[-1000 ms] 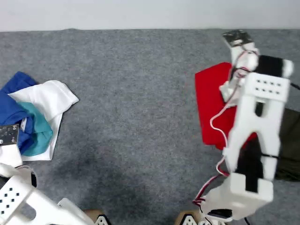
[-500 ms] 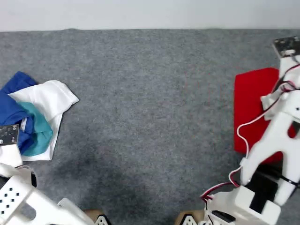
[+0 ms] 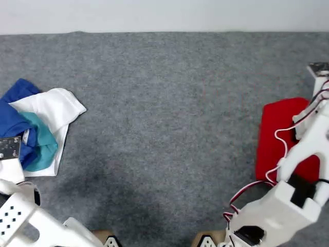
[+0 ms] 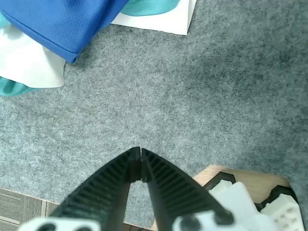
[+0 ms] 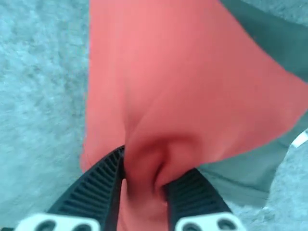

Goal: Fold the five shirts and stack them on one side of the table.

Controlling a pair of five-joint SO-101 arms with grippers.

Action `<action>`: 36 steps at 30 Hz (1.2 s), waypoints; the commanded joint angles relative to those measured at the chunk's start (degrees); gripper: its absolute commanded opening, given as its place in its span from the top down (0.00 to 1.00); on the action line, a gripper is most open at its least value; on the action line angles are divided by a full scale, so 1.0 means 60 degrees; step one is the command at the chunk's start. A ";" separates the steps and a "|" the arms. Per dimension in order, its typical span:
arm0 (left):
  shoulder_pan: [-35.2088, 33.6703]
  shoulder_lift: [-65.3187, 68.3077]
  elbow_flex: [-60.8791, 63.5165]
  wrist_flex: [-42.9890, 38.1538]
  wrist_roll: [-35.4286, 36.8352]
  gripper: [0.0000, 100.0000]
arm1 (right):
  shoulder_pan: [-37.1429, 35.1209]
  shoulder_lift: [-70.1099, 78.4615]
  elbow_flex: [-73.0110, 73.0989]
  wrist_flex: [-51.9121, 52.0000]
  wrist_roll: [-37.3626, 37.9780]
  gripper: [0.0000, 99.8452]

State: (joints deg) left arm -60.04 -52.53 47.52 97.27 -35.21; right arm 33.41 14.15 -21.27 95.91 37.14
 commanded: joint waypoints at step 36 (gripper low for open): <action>0.0044 -0.0117 -0.0022 -0.0234 -0.0044 0.99 | 0.1092 0.2103 -0.2110 -0.1136 0.1172 0.99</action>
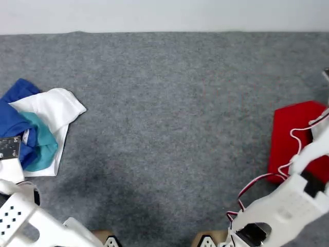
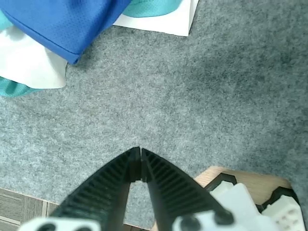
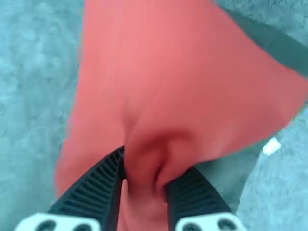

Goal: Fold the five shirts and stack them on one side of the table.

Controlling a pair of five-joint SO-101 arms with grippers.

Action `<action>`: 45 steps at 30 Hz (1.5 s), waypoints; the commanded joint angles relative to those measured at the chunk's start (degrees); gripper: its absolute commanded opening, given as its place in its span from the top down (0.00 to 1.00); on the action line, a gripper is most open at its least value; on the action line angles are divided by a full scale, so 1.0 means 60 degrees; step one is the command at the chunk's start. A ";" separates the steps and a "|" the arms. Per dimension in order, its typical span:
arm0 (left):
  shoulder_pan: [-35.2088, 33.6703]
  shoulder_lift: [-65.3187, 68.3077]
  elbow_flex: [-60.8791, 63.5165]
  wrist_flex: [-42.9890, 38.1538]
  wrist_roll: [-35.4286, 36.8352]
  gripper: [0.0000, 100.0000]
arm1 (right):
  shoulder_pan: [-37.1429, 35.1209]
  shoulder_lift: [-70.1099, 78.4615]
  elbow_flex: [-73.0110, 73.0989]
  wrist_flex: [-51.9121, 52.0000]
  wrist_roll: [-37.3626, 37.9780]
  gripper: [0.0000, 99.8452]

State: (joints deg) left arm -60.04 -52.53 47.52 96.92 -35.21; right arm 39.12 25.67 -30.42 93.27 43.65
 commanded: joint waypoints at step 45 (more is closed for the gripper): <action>0.0000 -0.0117 0.0183 -0.0337 -0.0044 0.99 | 0.0344 0.2117 -0.0879 0.1619 0.0308 0.99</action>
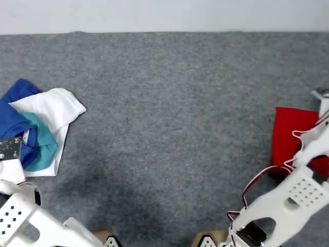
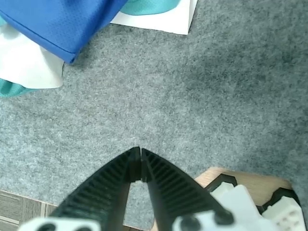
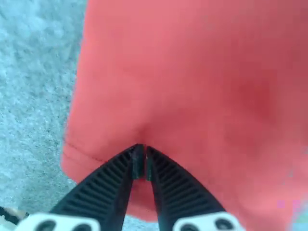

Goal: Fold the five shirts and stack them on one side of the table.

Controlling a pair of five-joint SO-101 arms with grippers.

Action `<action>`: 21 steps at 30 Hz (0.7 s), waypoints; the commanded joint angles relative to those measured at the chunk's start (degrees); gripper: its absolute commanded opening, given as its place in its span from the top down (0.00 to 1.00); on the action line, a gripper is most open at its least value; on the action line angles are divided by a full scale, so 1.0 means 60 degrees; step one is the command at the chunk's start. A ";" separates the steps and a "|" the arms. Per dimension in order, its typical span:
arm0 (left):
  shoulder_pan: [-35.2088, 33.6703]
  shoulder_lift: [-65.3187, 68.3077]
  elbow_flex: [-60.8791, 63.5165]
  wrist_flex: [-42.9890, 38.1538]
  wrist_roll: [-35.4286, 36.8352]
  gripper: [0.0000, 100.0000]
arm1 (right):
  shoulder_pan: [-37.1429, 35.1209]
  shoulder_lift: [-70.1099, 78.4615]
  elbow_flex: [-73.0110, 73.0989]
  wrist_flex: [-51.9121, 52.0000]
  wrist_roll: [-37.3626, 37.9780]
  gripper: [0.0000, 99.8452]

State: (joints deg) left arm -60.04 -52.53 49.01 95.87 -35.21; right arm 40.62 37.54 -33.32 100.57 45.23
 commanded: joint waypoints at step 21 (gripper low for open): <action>0.0059 -0.0117 -0.0828 0.0000 -0.0029 0.99 | 0.0447 -0.5092 0.1597 0.0403 0.0059 0.99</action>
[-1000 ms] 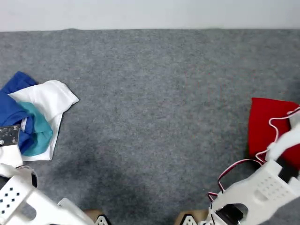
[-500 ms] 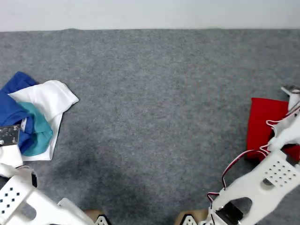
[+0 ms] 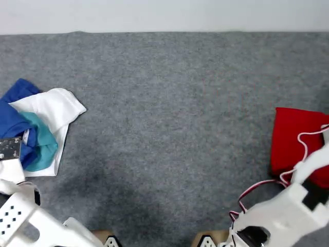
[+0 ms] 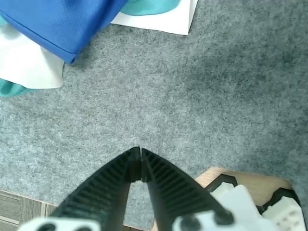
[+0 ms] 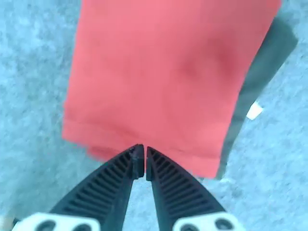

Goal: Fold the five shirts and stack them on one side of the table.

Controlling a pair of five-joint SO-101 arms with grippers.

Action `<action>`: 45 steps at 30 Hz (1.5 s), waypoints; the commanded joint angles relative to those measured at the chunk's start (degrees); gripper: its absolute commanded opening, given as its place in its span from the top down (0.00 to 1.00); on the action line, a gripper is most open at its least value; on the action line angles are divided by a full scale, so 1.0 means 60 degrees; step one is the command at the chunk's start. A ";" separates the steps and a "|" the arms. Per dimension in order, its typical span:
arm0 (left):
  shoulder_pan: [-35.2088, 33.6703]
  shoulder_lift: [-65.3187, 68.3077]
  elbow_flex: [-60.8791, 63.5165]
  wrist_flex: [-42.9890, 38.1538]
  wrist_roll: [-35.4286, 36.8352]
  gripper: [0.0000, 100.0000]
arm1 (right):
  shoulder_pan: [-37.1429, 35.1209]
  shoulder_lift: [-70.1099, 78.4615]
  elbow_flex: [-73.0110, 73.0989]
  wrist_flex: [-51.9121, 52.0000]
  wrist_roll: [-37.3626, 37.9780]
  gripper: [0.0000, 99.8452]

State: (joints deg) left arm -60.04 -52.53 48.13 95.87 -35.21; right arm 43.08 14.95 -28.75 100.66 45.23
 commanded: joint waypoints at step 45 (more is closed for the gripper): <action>0.0601 0.8527 -0.6264 -0.2593 -0.2930 0.80 | -0.2498 -0.7802 0.8498 0.0388 -0.3516 0.99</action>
State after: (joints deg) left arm -56.70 -1.80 12.35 84.00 -55.25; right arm 28.66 -30.24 22.51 100.66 25.01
